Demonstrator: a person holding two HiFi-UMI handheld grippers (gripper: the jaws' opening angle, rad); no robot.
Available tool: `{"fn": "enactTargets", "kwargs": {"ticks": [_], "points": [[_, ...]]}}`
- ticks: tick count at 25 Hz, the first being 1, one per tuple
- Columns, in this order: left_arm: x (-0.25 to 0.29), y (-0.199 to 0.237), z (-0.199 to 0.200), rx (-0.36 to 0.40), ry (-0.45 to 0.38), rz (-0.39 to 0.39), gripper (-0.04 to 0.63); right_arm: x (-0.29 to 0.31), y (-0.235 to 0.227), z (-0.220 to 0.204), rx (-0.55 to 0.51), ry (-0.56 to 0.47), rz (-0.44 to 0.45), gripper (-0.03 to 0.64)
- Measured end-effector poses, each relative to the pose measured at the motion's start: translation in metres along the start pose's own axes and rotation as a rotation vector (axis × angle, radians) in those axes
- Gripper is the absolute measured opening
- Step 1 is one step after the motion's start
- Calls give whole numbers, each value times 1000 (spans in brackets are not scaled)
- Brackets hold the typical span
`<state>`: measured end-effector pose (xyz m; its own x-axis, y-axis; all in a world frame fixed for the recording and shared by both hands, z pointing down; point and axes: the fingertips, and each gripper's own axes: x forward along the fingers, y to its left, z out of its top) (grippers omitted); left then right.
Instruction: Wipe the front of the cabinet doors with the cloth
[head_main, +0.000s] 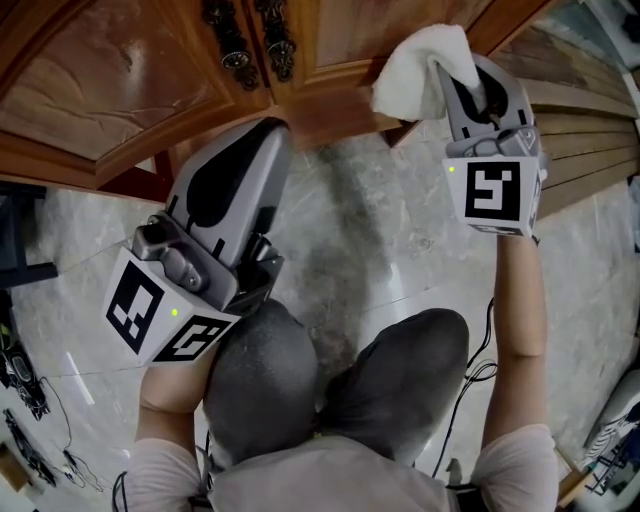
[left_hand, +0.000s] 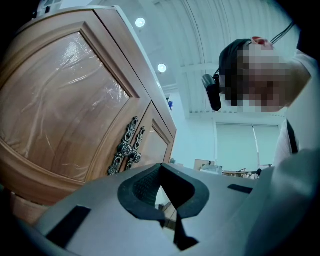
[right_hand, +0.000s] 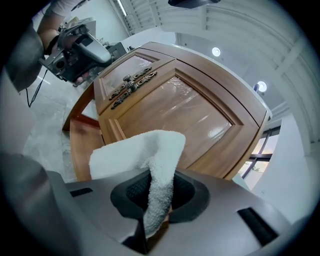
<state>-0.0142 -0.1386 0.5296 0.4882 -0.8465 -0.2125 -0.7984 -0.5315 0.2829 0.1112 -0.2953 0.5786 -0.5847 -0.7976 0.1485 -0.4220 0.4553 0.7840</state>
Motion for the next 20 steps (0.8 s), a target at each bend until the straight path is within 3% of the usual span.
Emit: {"fn": "enactTargets", "kwargs": {"ticks": [20], "points": [[20,13,-24,-24,40,-10,18,-9,-32,-47,63,70,-86,71]]}}
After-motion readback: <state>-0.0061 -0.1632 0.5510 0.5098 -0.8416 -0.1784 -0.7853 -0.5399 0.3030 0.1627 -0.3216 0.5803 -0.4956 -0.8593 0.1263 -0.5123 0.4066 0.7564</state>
